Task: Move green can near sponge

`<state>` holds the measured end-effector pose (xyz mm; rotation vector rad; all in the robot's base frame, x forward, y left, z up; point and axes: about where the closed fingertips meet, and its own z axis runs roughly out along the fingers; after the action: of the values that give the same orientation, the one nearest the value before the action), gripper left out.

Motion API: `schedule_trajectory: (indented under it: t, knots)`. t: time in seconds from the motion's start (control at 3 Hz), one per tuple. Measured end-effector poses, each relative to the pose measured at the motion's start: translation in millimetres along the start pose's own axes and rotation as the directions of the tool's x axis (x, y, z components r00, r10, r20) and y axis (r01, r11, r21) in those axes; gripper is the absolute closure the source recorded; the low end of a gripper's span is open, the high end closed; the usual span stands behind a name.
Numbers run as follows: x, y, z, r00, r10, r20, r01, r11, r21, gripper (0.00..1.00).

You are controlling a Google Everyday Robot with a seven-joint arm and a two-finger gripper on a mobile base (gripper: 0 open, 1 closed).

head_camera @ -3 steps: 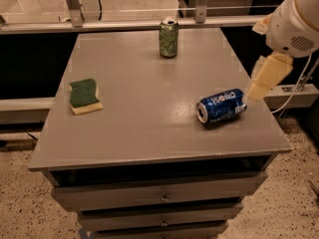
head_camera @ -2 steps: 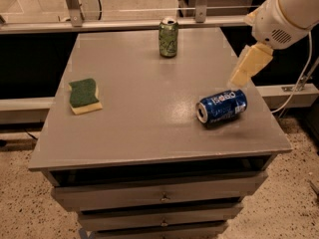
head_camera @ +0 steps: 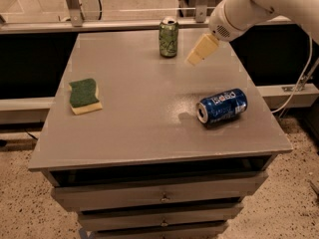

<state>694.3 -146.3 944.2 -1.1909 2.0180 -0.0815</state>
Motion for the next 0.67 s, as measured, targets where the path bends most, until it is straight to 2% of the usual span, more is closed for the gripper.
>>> schedule_trajectory:
  t: [0.33,0.67]
  knots:
    - [-4.6,-2.4,3.0,1.0,0.02,0.012,-0.02,0.9997,0.011,0.0]
    - [-8.8,-0.2,11.1,0.995,0.066,0.07,-0.066,0.9978,-0.003,0.0]
